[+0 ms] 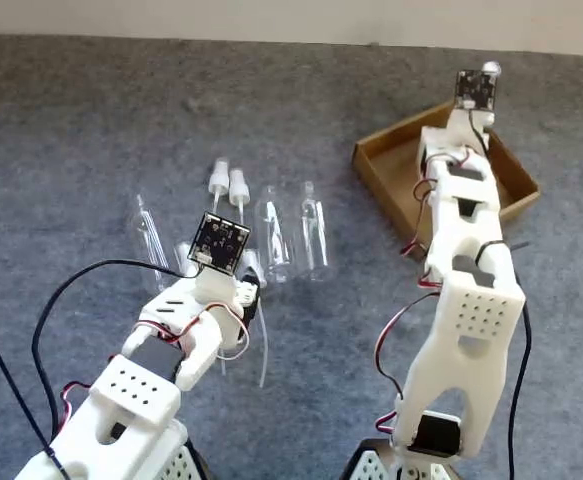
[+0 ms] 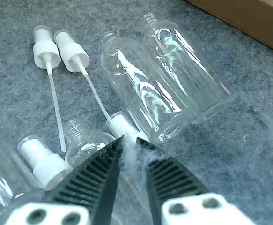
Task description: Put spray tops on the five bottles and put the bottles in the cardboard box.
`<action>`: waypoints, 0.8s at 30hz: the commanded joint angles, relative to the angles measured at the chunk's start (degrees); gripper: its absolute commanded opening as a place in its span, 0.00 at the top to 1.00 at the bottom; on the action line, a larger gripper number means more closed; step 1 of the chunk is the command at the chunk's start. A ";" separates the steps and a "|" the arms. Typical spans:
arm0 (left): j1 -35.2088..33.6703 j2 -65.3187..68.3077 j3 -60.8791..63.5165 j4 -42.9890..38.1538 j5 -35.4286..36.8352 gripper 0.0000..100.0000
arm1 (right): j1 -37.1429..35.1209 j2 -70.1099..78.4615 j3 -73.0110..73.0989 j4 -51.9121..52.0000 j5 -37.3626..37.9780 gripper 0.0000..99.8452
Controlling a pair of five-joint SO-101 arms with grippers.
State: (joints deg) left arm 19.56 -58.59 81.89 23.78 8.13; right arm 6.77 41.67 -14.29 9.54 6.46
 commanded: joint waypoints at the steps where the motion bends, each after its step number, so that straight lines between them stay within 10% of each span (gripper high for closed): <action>1: -0.31 -0.22 -0.40 -1.05 -0.35 0.99 | 0.92 -6.37 -3.56 0.22 0.79 0.74; 24: -0.40 -0.22 -0.40 -1.05 -0.35 0.99 | 1.54 -13.14 -3.21 7.16 0.79 0.74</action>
State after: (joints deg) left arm 19.56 -58.59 81.89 23.78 8.13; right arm 7.82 33.23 -14.29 16.48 6.46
